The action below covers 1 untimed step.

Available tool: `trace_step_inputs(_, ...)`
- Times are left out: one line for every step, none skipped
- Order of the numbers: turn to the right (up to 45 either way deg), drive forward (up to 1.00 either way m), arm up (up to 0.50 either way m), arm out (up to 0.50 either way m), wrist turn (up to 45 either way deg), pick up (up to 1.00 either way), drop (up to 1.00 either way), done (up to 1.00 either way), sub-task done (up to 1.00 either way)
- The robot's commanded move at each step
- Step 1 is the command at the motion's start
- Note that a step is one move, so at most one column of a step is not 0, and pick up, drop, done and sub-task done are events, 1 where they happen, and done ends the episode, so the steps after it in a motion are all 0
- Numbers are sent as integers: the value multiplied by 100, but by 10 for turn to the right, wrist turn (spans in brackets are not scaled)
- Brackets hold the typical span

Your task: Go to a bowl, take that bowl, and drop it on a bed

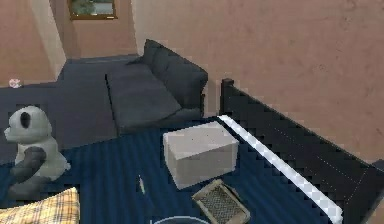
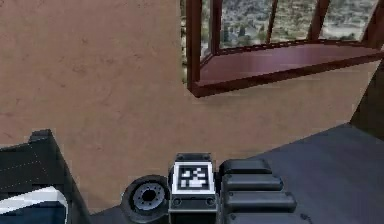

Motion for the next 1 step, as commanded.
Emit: trace_step_inputs(-450, 0, 0, 0, 0, 0, 0, 0, 0)
